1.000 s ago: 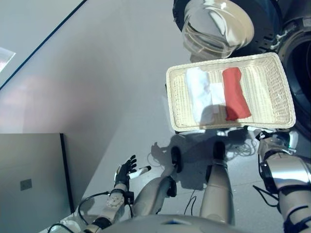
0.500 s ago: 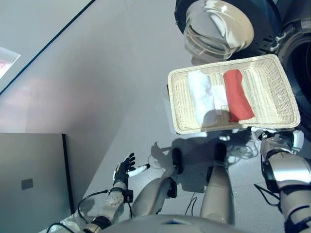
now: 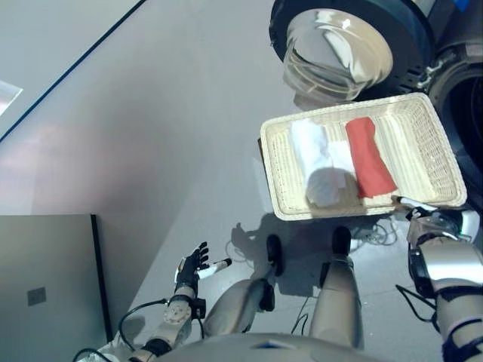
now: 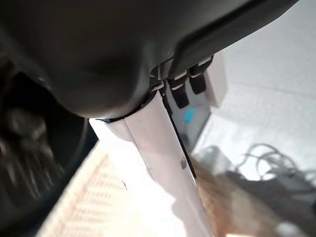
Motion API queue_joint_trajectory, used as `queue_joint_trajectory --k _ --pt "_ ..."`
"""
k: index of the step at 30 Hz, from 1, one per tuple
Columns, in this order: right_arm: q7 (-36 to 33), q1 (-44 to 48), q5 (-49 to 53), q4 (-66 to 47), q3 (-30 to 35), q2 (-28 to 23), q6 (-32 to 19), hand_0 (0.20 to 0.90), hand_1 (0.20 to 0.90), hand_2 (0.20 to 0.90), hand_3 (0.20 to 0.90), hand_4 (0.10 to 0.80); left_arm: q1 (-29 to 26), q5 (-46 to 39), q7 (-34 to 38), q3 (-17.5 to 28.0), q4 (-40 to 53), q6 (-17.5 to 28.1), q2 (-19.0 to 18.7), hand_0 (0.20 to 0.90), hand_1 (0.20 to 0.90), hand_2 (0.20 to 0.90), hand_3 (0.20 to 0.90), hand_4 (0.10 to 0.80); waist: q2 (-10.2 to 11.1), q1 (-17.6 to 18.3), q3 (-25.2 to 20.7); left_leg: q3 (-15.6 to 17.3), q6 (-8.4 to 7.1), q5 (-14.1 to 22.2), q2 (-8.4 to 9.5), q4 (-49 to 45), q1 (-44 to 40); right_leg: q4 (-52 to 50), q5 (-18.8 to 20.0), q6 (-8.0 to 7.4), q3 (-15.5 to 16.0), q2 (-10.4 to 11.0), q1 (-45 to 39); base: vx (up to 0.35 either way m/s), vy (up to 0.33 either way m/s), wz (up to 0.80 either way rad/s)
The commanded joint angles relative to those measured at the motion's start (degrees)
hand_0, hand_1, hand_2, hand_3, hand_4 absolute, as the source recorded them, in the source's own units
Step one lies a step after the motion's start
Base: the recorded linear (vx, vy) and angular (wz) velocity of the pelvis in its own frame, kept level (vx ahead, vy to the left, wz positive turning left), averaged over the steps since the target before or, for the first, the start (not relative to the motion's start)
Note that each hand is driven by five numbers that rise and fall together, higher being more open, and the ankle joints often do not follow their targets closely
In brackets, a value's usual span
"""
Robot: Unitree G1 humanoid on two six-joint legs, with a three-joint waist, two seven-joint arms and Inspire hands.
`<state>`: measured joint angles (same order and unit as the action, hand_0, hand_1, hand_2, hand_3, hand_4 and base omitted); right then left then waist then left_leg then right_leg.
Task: Pick up the clothes and place them into the washing machine
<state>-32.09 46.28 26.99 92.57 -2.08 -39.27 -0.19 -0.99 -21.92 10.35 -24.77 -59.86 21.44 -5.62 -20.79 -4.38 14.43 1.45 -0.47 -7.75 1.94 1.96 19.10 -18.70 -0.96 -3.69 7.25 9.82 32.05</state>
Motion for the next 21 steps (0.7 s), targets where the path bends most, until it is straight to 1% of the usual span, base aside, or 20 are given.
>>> queue_joint_trajectory --k 1,4,5,6,7,8,9,11,12,15,16,17,19,21 --pt "0.56 14.0 -2.65 -6.0 -8.33 -0.8 -14.62 0.9 0.9 0.9 0.9 0.8 -0.89 0.58 1.9 -0.26 -4.74 0.43 -2.84 0.9 0.9 0.9 0.9 0.8 5.24 -3.55 -4.59 0.43 -3.65 0.08 -0.28 -0.54 0.45 8.38 3.02 0.72 0.8 -3.23 -7.64 0.0 0.0 0.0" --pt "0.99 12.45 -1.88 -5.95 -7.49 0.81 -14.75 0.9 0.9 0.9 0.9 0.8 -1.3 1.14 2.12 -0.09 -4.82 0.43 -2.88 0.9 0.9 0.9 0.9 0.8 5.25 -3.65 -4.51 0.61 -3.57 0.24 -0.23 -0.88 0.64 8.42 3.13 0.72 0.63 -3.16 -7.55 -0.007 0.002 0.01" --pt "1.19 10.33 -1.12 -5.9 -6.71 2.89 -15.02 0.9 0.9 0.9 0.9 0.8 -1.4 1.18 2.1 0.19 -4.55 0.39 -2.68 0.9 0.9 0.9 0.9 0.8 5.01 -3.74 -4.36 0.67 -3.44 0.43 -0.23 -1.31 0.71 8.25 3.13 0.76 0.43 -3.09 -7.53 0.0 0.0 0.0" --pt "1.14 10.22 -1.14 -6.0 -6.65 2.95 -15.01 0.9 0.9 0.9 0.9 0.8 -1.35 1.19 2.11 0.19 -4.55 0.39 -2.73 0.9 0.9 0.9 0.9 0.8 5.06 -3.74 -4.39 0.68 -3.44 0.45 -0.22 -1.34 0.72 8.23 3.12 0.75 0.42 -3.09 -7.53 0.0 0.0 0.0" --pt "1.22 7.31 -0.84 -6.63 -5.79 5.51 -15.52 0.9 0.9 0.9 0.9 0.8 -1.47 1.46 2.31 0.53 -4.79 0.39 -2.47 0.9 0.9 0.9 0.9 0.8 5.13 -3.55 -4.27 0.72 -3.36 0.7 -0.35 -1.8 0.6 8.01 2.97 0.81 0.26 -3.13 -7.74 0.0 0.0 0.0" --pt "1.16 7.09 -0.88 -6.79 -5.68 5.57 -15.49 0.9 0.9 0.9 0.9 0.8 -1.39 1.48 2.32 0.49 -4.79 0.39 -2.53 0.9 0.9 0.9 0.9 0.8 5.19 -3.56 -4.29 0.71 -3.36 0.74 -0.34 -1.84 0.56 8.0 2.95 0.8 0.27 -3.12 -7.8 0.046 -0.009 -0.05" --pt "1.25 4.14 -0.71 -8.53 -5.45 8.43 -16.5 0.9 0.9 0.9 0.9 0.8 -1.53 1.49 2.54 1.09 -5.43 0.52 -2.45 0.9 0.9 0.9 0.9 0.8 5.71 -3.26 -4.4 0.76 -3.29 1.14 -0.42 -2.28 0.07 8.01 2.83 0.89 0.07 -3.26 -8.54 0.052 -0.025 -0.04" --pt "1.4 2.08 -0.91 -10.0 -5.28 9.42 -16.73 0.9 0.9 0.9 0.9 0.8 -1.47 1.47 2.6 1.48 -5.21 0.5 -2.61 0.9 0.9 0.9 0.9 0.8 6.09 -3.0 -4.38 0.78 -3.25 1.39 -0.45 -2.53 -0.25 8.13 2.79 0.9 0.04 -3.29 -9.06 0.05 -0.029 -0.1" --pt "3.25 -1.89 -0.56 -11.82 -5.15 11.21 -17.16 0.9 0.9 0.9 0.9 0.8 -1.82 1.94 2.8 2.41 -6.21 0.42 -2.41 0.9 0.9 0.9 0.9 0.8 6.81 -2.61 -4.56 0.77 -3.24 1.88 -0.51 -2.95 -0.82 8.45 2.76 0.84 0.04 -3.25 -10.06 0.038 -0.031 -0.22" --pt "5.17 -6.29 0.11 -12.57 -4.4 12.97 -17.43 0.9 0.9 0.9 0.9 0.8 -2.26 2.44 2.55 3.46 -6.6 0.51 -2.34 0.9 0.9 0.9 0.9 0.8 7.89 -2.2 -4.73 0.7 -3.17 2.51 -0.59 -3.36 -1.75 9.55 2.88 0.81 0.37 -3.24 -11.67 0.02 -0.026 -0.09" --pt "5.19 -6.38 0.11 -12.62 -4.37 12.99 -17.43 0.9 0.9 0.9 0.9 0.8 -2.23 2.45 2.55 3.43 -6.6 0.51 -2.37 0.9 0.9 0.9 0.9 0.8 7.9 -2.19 -4.71 0.68 -3.17 2.53 -0.59 -3.37 -1.82 9.6 2.89 0.8 0.4 -3.24 -11.77 0.014 -0.036 0.02" --pt "5.57 -8.92 0.22 -13.18 -4.05 14.69 -17.9 0.9 0.9 0.9 0.9 0.8 -2.52 2.48 2.55 4.03 -7.39 0.67 -2.25 0.9 0.9 0.9 0.9 0.8 8.58 -1.83 -4.82 0.78 -3.13 2.79 -0.62 -3.55 -2.18 10.25 3.06 0.77 0.43 -3.34 -12.5 0.012 -0.035 0.03" --pt "5.44 -11.59 0.29 -13.93 -3.26 16.12 -18.25 0.9 0.9 0.9 0.9 0.8 -2.87 2.62 2.52 4.54 -8.42 0.69 -2.22 0.9 0.9 0.9 0.9 0.8 9.46 -1.29 -5.05 0.75 -3.11 3.0 -0.69 -3.61 -2.64 11.05 3.32 0.68 0.32 -3.45 -13.28 0.011 -0.023 0.02" --pt "5.5 -12.94 0.25 -13.99 -3.05 16.81 -18.21 0.9 0.9 0.9 0.9 0.8 -2.91 2.71 2.51 4.7 -8.66 0.65 -2.1 0.9 0.9 0.9 0.9 0.8 9.85 -1.03 -5.23 0.77 -3.07 3.18 -0.7 -3.56 -3.0 11.35 3.37 0.66 0.27 -3.54 -13.7 0.022 -0.018 -0.01"
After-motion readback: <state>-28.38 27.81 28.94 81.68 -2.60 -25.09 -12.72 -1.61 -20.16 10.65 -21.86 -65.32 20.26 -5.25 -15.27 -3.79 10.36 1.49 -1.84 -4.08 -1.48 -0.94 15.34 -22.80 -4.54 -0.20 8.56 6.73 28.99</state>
